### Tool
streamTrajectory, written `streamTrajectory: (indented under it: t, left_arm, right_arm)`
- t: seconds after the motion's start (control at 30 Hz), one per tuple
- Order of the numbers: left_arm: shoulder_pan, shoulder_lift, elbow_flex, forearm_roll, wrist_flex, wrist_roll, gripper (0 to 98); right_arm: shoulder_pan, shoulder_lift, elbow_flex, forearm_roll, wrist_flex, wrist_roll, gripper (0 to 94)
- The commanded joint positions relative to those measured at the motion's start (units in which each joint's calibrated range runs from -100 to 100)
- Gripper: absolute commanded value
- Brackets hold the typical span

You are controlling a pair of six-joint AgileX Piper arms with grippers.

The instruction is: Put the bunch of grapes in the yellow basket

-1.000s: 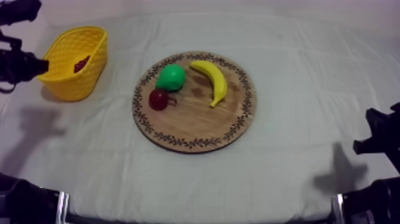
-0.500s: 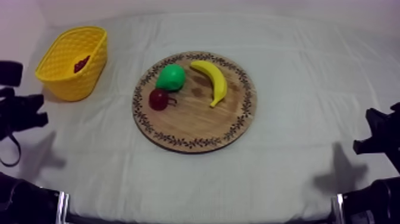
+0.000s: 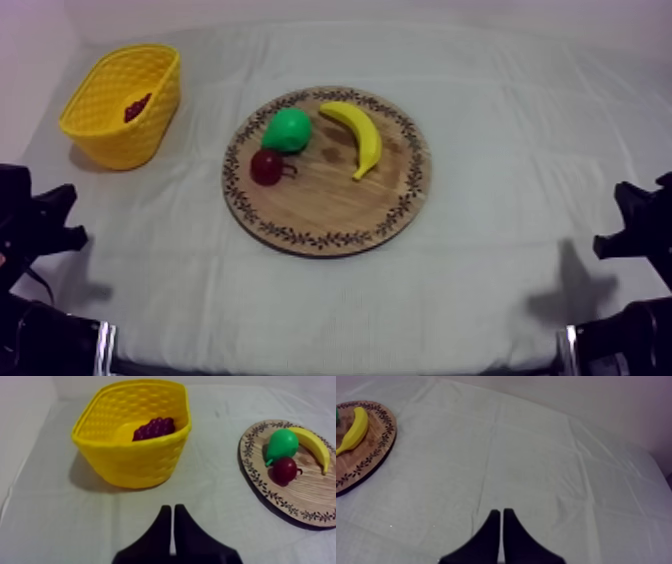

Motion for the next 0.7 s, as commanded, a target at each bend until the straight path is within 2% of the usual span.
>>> streamTrajectory:
  t: [0.0, 0.33, 0.47, 0.67]
  left_arm:
    - [0.3, -1.62, 0.17, -0.15, 0.05, 0.19, 0.1]
    - [0.52, -6.81, 1.23, -0.41, -1.42, 6.04, 0.1]
    - [-0.28, -7.59, 2.3, -0.62, -4.46, 6.74, 0.1]
    - [-0.67, -7.81, 2.66, -0.7, -5.45, 6.98, 0.1]
  right_arm:
    - [0.02, 0.0, -0.04, 0.03, 0.0, -0.03, 0.3]
    - [0.02, 0.0, -0.04, 0.03, 0.0, -0.02, 0.3]
    - [0.02, 0.0, -0.04, 0.03, 0.0, -0.01, 0.3]
    - [0.02, 0.0, -0.04, 0.03, 0.0, -0.03, 0.3]
